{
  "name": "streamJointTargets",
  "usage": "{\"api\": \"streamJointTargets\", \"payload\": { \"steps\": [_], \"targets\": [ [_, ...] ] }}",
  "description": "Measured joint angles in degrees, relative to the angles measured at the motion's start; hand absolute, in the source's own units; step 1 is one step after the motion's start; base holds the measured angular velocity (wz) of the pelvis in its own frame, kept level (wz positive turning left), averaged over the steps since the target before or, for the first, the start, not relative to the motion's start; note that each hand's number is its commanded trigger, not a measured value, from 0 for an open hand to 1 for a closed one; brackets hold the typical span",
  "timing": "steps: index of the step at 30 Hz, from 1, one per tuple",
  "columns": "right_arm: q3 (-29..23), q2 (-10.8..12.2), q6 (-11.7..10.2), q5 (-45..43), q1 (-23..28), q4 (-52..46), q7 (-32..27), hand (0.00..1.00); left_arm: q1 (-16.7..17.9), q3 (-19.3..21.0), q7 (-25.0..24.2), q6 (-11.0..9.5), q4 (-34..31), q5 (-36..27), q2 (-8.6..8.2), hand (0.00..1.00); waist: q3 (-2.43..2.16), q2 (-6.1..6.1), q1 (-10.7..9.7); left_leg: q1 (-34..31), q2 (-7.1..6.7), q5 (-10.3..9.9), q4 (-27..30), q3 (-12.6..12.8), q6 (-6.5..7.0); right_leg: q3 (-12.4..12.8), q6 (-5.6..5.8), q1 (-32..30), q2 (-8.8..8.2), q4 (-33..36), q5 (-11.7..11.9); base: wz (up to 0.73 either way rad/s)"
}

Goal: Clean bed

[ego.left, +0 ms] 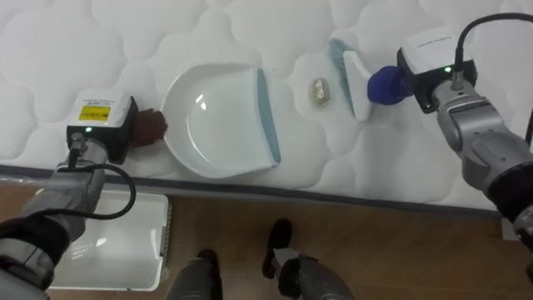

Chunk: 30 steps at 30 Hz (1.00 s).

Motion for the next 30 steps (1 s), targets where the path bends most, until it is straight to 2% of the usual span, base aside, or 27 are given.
{"api": "streamJointTargets", "payload": {
  "steps": [3,5,7,9,10,12,14,17,19,22,25,30],
  "targets": [
    [-0.5,0.26,-0.23,4.17,0.52,-3.59,3.21,1.0,0.0,0.04,0.01,-0.96,-0.06,1.66,0.01,1.0,-0.03,-0.01,0.1,0.53,0.03,0.0,-0.09,0.04,0.0,-0.18,-0.01,0.65,0.01,-0.33,-0.01,0.0],
    [-1.39,0.67,-1.65,7.65,1.47,-5.8,4.49,1.0,0.0,0.04,0.03,-1.27,-0.26,2.87,0.01,1.0,-0.06,0.03,0.12,0.65,0.02,0.0,-0.18,0.03,0.0,-0.28,-0.01,0.86,-0.02,-0.5,-0.01,0.0],
    [-1.61,2.49,-4.01,13.47,2.98,-8.26,6.07,1.0,-0.01,0.03,0.34,-1.57,-0.38,3.36,0.05,1.0,-0.08,0.05,0.13,0.62,0.01,0.02,-0.21,0.03,0.0,-0.29,-0.05,0.75,-0.06,-0.34,-0.06,0.0],
    [-1.42,4.54,-5.42,17.26,3.4,-9.13,7.48,1.0,0.02,0.01,0.65,-1.65,-0.28,3.35,0.06,1.0,-0.14,0.15,0.25,0.41,-0.09,0.03,-0.2,0.08,0.0,0.09,-0.08,0.24,-0.19,0.06,-0.15,0.0],
    [-1.57,4.98,-5.46,17.88,3.37,-9.37,8.04,1.0,0.03,0.04,0.72,-1.54,0.0,3.38,0.31,1.0,-0.23,0.32,0.51,0.09,-0.16,0.03,-0.01,0.03,0.0,0.1,-0.1,-0.18,-0.29,0.42,-0.16,0.0],
    [-1.71,4.68,-5.72,20.01,3.15,-9.84,8.94,1.0,0.35,0.06,0.8,-1.56,0.02,3.34,0.99,1.0,-0.25,0.35,0.89,-0.18,-0.33,0.04,0.16,0.05,0.01,0.06,-0.16,-0.84,-0.65,1.35,-0.28,0.0],
    [-1.95,4.66,-6.25,22.28,3.14,-10.31,10.45,1.0,1.07,0.34,0.93,-1.57,-0.03,3.34,0.97,1.0,-0.29,0.4,1.21,-0.12,-0.45,0.04,0.28,0.12,0.02,0.03,-0.18,-1.04,-0.89,1.97,-0.35,0.0],
    [-2.17,5.98,-7.96,27.16,3.14,-10.41,12.36,1.0,1.86,0.54,0.94,-1.44,-0.02,3.31,0.49,1.0,-0.33,0.46,1.25,0.04,-0.63,0.06,0.71,0.24,0.05,0.09,-0.32,-1.15,-1.32,3.04,-0.83,0.02],
    [-1.62,8.18,-11.03,30.04,3.14,-10.47,14.82,1.0,2.04,0.43,0.8,-0.84,0.03,3.35,-0.45,1.0,-0.5,0.73,1.31,0.13,-0.98,0.15,1.07,0.21,0.04,-0.02,-0.5,-1.24,-1.89,3.89,-1.25,0.06],
    [-1.31,10.52,-13.02,32.8,3.16,-10.46,17.05,1.0,2.24,-0.25,0.65,-0.58,0.73,3.31,-1.42,1.0,-0.92,1.48,1.29,0.21,-1.48,0.58,1.19,0.16,0.35,-0.16,-0.46,-1.28,-2.72,4.8,-1.62,0.12],
    [-1.31,10.97,-14.1,34.5,3.16,-10.42,18.1,1.0,2.57,-1.25,0.58,-0.26,1.19,3.29,-1.6,1.0,-1.1,1.8,1.24,0.23,-2.34,1.21,1.1,-0.1,0.64,-0.64,-0.39,-1.27,-3.83,5.46,-1.82,0.15],
    [-0.8,10.96,-15.03,35.97,3.2,-10.19,19.45,1.0,4.15,-1.26,0.71,-0.44,1.41,3.25,-2.12,1.0,-1.11,1.8,1.15,0.21,-2.52,1.53,1.52,-0.2,0.93,-0.75,-0.3,-1.16,-4.55,6.06,-1.87,0.06]
  ]
}}
